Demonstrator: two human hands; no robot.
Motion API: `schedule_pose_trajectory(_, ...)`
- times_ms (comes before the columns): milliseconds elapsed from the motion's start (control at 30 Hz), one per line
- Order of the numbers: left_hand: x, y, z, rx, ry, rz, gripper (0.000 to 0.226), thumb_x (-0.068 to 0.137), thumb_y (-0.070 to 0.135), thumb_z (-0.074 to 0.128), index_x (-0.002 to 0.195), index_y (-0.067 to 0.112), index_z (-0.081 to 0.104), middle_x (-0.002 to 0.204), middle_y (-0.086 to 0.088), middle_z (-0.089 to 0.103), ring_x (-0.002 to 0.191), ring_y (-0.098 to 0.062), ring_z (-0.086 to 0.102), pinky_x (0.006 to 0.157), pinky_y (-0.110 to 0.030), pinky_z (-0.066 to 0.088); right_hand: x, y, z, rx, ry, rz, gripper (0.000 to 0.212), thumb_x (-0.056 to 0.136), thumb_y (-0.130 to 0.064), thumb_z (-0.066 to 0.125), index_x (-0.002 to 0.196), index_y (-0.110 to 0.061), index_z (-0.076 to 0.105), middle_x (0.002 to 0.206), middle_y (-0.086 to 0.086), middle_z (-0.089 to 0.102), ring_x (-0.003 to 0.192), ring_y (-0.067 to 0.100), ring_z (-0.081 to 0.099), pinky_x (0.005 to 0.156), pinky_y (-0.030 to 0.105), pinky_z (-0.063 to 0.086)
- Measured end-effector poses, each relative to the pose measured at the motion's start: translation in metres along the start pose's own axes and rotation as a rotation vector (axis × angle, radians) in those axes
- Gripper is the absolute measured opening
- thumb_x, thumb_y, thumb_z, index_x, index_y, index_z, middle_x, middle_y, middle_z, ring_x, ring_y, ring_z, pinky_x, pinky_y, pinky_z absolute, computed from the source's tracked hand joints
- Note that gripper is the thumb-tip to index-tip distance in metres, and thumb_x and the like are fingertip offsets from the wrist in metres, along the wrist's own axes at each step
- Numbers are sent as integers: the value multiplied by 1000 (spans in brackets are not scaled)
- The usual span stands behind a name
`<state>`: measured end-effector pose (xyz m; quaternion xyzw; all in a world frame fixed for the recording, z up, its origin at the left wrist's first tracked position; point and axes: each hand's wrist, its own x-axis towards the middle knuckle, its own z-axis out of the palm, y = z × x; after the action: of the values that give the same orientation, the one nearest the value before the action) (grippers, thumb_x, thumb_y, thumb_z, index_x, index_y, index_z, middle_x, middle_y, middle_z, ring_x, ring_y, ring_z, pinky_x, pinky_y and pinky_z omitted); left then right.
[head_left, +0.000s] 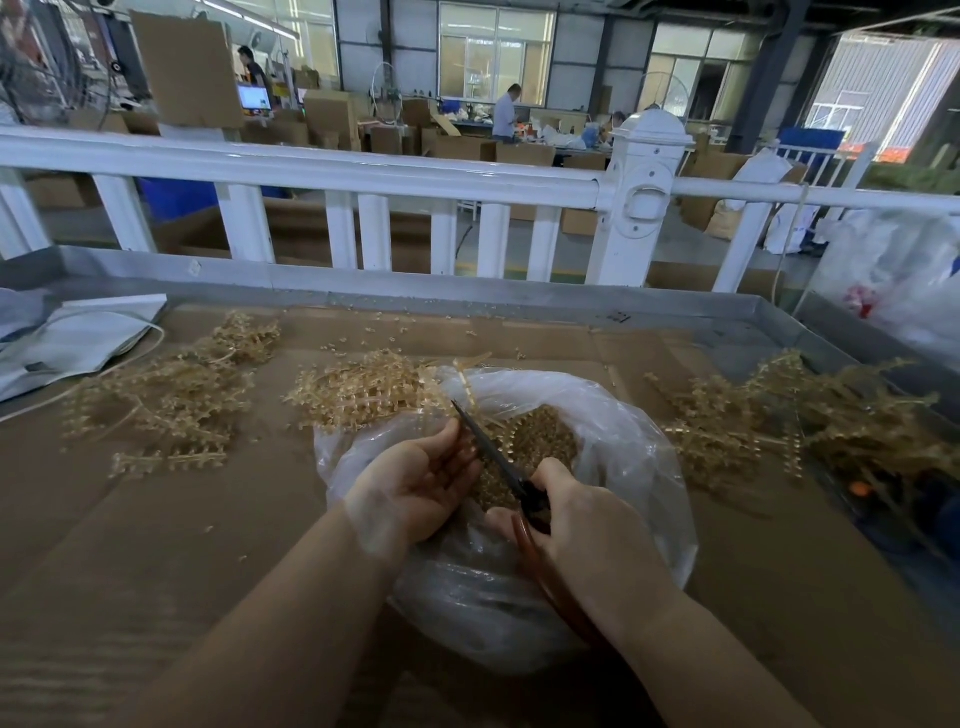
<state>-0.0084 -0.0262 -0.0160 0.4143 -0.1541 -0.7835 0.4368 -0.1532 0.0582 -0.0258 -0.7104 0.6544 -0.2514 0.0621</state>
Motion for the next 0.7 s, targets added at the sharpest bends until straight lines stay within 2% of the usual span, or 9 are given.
schedule_pose_trajectory(167, 2, -2, 1, 28, -6, 23, 11, 91, 6, 56, 82, 7, 63, 55, -2, 64, 46, -10, 60, 48, -21, 54, 3, 2, -1, 57, -14, 35, 35, 84, -65, 52, 87, -30, 45, 73, -11, 57, 75, 10, 61, 62, 19, 39)
schedule_pose_trajectory(333, 4, -8, 3, 102, 10, 172, 13, 90, -1, 55, 88, 11, 56, 52, -2, 64, 47, -12, 62, 47, -21, 53, 2, 0, -3, 80, 9, 52, 34, 80, -63, 59, 76, -35, 41, 64, -16, 52, 58, -7, 46, 50, 9, 34)
schedule_pose_trajectory(433, 3, -7, 5, 178, -17, 205, 27, 89, -7, 54, 104, 15, 56, 55, -5, 66, 45, -13, 63, 47, -23, 54, 1, 1, -3, 59, -1, 77, 32, 82, -63, 57, 88, -33, 49, 71, -15, 56, 62, -3, 48, 52, 6, 37)
schedule_pose_trajectory(533, 3, -3, 6, 204, -12, 211, 32, 89, -11, 50, 109, 12, 58, 70, -7, 66, 47, -14, 63, 47, -25, 55, 1, 2, -5, 56, -15, 79, 32, 83, -63, 56, 88, -32, 48, 70, -16, 55, 63, -2, 48, 54, 6, 37)
schedule_pose_trajectory(633, 3, -1, 7, 199, -22, 221, 24, 90, -6, 51, 111, 6, 56, 77, -10, 63, 53, -15, 65, 45, -22, 53, 0, 1, -7, 76, -32, 78, 32, 83, -62, 57, 90, -31, 50, 75, -14, 59, 72, 0, 53, 55, 7, 36)
schedule_pose_trajectory(700, 5, -1, 7, 209, 2, 233, 11, 90, -3, 55, 99, 2, 58, 76, -11, 63, 58, -15, 65, 46, -22, 54, 0, 0, -9, 113, -35, 84, 31, 82, -61, 59, 91, -32, 52, 78, -15, 60, 75, 0, 55, 57, 7, 36)
